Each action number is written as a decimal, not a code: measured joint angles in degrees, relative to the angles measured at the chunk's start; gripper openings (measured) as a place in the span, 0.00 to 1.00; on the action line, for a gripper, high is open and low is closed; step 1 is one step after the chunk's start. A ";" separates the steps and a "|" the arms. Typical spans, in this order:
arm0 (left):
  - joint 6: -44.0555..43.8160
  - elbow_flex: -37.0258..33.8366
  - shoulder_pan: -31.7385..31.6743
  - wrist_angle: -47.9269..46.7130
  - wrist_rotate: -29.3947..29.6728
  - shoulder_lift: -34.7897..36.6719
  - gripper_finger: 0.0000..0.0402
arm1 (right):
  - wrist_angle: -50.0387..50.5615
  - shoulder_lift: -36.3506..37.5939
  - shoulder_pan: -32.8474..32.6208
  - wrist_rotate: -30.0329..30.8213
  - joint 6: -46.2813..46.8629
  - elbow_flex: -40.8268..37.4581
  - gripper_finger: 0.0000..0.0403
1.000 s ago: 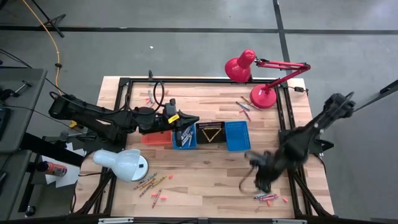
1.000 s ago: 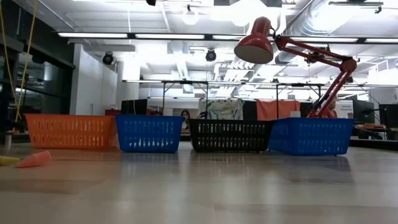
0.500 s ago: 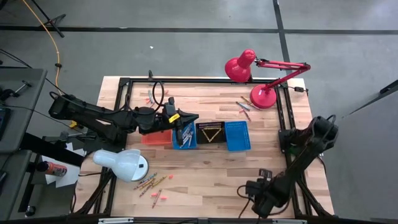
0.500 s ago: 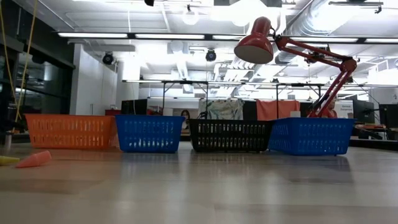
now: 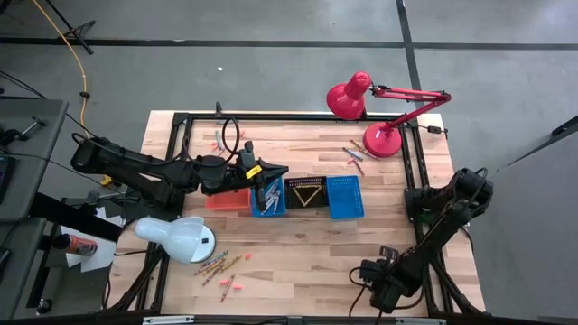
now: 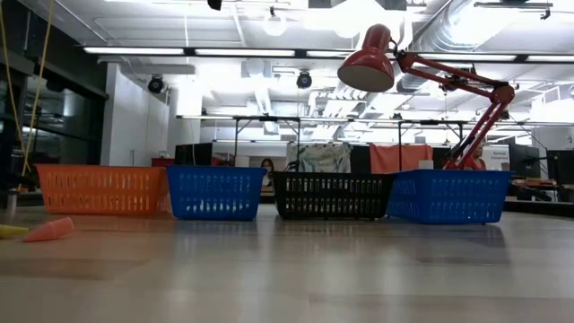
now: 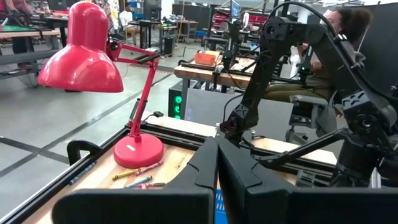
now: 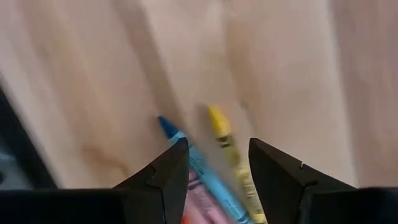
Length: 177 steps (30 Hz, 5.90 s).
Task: Sort crayons
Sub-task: Put the yellow crayon into the black bin
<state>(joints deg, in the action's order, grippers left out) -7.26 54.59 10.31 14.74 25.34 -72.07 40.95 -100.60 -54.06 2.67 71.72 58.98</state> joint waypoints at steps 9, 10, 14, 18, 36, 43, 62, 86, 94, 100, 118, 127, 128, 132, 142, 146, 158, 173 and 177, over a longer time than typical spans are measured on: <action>-0.10 0.00 0.00 0.02 0.94 0.00 0.00 | -0.61 0.11 0.20 0.84 -0.22 -2.35 0.40; -0.10 0.00 0.00 0.02 0.94 0.00 0.00 | -0.82 0.17 0.20 0.96 -0.18 -2.60 0.40; -0.10 0.00 0.00 0.02 0.94 0.00 0.00 | -1.85 0.39 0.87 1.21 -0.18 -3.64 0.40; -0.09 0.00 0.00 0.02 0.96 0.00 0.00 | -2.58 0.46 2.10 0.27 -1.95 -4.33 0.37; -0.14 0.00 0.02 0.09 1.81 0.00 0.00 | -0.46 0.20 4.70 -1.76 -7.74 -4.45 0.02; -2.74 0.00 0.00 0.07 3.78 0.00 0.00 | -0.42 0.13 5.69 -3.67 -8.13 -4.09 0.01; -1.14 0.00 0.27 -0.39 3.78 1.57 0.00 | -0.62 -0.15 14.52 -2.23 -18.29 -1.81 0.00; -0.15 0.09 1.07 -5.16 6.07 12.85 0.01 | -35.56 1.90 33.41 2.66 -43.70 -1.70 0.00; -0.14 0.04 1.07 -5.77 6.05 12.85 0.01 | -35.94 14.30 36.02 8.22 -48.50 -1.66 0.00; -0.16 0.00 1.05 -6.08 6.03 12.85 0.01 | -29.70 26.64 37.75 15.80 -51.45 -1.64 0.00; -3.09 -1.42 1.05 -6.87 5.90 12.81 0.01 | -49.81 33.16 44.14 10.64 -63.86 -1.66 0.00; -3.11 -1.42 1.05 -6.86 5.90 12.81 0.01 | -49.86 33.14 44.30 10.63 -63.77 -1.66 0.00; -3.11 -1.42 1.05 -6.86 5.90 12.81 0.01 | -49.86 33.15 44.30 10.61 -63.76 -1.66 0.00; -3.11 -1.42 1.05 -6.86 5.90 12.81 0.01 | -49.86 33.14 44.33 10.63 -64.15 -1.66 0.00; -3.11 -1.40 1.05 -6.84 5.95 12.81 0.01 | -40.78 31.07 46.44 10.61 -61.68 -1.70 0.00; -3.11 -1.40 1.05 -6.86 5.95 12.81 0.01 | -36.20 26.29 48.07 10.65 -59.48 -1.70 0.00; -3.11 -1.40 1.05 -6.78 5.96 12.83 0.01 | -31.95 8.82 52.18 10.82 -53.79 -1.73 0.00; -3.14 -1.36 1.05 -6.80 5.97 12.83 0.01 | -31.70 7.17 54.05 10.73 -50.98 -1.73 0.01; -3.18 -1.36 1.05 -6.80 5.97 12.83 0.01 | -31.70 7.18 54.05 10.68 -50.56 -1.73 0.12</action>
<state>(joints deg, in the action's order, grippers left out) -10.44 53.23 11.35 7.94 31.31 -59.24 9.26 -93.42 -0.01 13.34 21.17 57.25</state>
